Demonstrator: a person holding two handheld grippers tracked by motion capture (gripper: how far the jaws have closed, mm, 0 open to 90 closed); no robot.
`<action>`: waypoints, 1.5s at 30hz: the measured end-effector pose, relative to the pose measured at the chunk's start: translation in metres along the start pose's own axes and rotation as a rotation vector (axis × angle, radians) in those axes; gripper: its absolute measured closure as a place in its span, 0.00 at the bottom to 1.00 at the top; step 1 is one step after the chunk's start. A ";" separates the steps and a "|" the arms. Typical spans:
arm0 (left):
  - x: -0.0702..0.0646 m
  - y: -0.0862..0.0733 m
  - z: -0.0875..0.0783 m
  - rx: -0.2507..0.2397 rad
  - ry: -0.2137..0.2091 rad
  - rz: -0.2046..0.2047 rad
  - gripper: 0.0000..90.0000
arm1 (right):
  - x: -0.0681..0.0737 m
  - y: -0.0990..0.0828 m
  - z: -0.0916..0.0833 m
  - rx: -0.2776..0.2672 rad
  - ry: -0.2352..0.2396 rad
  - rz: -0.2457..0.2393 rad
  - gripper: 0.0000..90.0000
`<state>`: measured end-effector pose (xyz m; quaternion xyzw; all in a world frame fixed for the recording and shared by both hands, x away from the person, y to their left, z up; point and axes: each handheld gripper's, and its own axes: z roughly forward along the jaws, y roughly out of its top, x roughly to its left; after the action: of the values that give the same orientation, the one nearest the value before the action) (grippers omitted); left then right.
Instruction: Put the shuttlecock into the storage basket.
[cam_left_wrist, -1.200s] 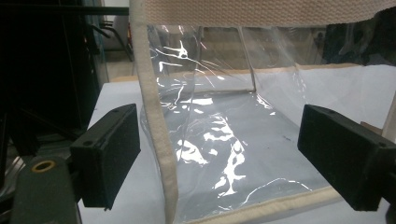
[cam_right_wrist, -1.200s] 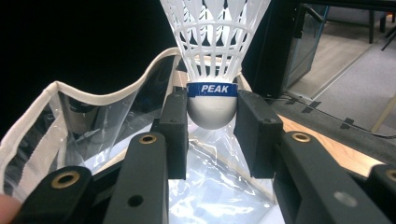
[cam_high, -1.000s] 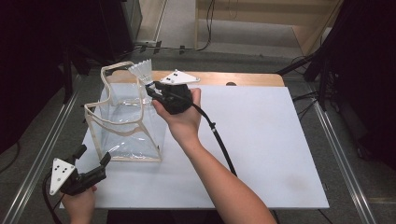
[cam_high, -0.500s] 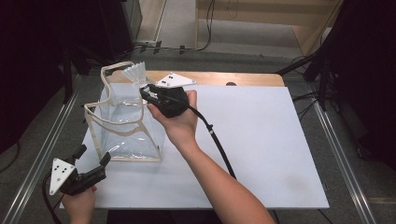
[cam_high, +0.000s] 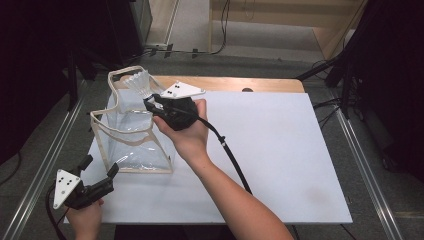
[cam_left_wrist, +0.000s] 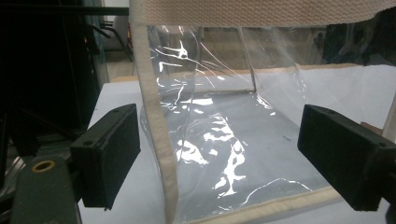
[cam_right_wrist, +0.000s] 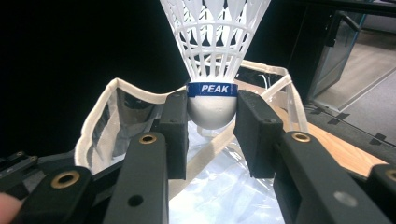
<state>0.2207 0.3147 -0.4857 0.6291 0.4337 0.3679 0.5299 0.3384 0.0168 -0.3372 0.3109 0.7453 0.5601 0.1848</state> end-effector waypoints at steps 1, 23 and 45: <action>0.000 0.000 0.000 0.000 0.001 -0.001 0.15 | 0.000 0.000 0.000 0.002 0.002 -0.002 0.70; 0.000 0.000 0.000 0.000 -0.001 -0.001 0.15 | 0.003 -0.007 0.010 0.057 0.097 0.013 0.69; 0.000 0.000 0.000 0.001 -0.001 0.001 0.15 | -0.005 -0.008 -0.009 0.015 0.121 -0.008 0.00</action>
<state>0.2208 0.3146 -0.4857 0.6299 0.4332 0.3678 0.5295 0.3346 0.0054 -0.3429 0.2748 0.7606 0.5714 0.1395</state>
